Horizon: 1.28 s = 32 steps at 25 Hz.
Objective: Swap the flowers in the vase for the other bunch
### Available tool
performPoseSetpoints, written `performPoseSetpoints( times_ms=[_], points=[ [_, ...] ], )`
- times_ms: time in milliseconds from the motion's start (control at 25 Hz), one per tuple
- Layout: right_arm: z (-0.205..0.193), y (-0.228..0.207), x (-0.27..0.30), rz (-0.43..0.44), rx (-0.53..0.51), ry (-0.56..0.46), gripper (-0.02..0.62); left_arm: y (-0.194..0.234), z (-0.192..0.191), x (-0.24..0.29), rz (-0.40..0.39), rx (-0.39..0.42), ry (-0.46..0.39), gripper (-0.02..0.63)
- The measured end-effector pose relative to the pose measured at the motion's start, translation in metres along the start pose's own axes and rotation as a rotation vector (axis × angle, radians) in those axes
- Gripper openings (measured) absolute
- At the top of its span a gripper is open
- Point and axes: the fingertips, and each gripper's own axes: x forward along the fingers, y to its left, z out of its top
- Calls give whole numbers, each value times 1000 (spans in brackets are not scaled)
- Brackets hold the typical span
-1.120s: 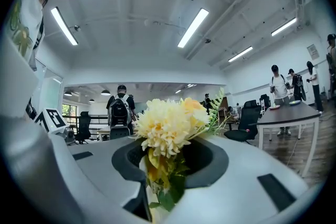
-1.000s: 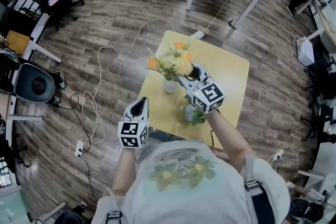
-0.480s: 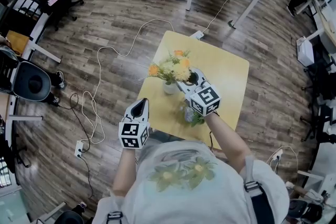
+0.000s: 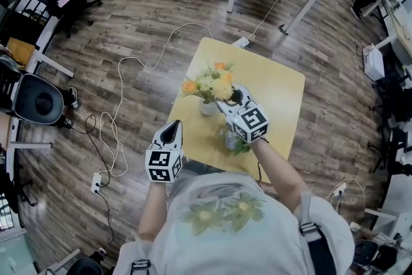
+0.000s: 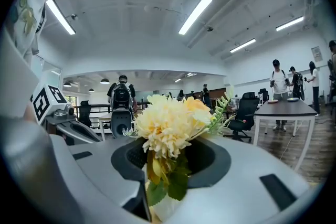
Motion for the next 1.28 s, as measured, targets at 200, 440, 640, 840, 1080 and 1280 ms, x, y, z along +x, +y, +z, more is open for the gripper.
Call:
performPoseSetpoints(
  times_ms=[200,440,640,840,1080,1280],
  points=[
    [0,5,0,6,-3,6,154,0,0,-3,-2,2,-1,17],
    [0,7,-5,-27,3,15,232,-2,-2,-5,-4,2,-4,17],
    [0,7,-9,-35,22,27,236,-5,0,-5,-10,5,-6,17],
    [0,7,-16,-38,33,46,238,-10,-2,-5,-23,7,-6,17],
    [2,13,-23,-34,44,64,244,-15,-1,-4,-43,12,-10,17],
    [0,17,-28,-19,58,125,247,-23,1,-2,-62,17,-13,17]
  ],
)
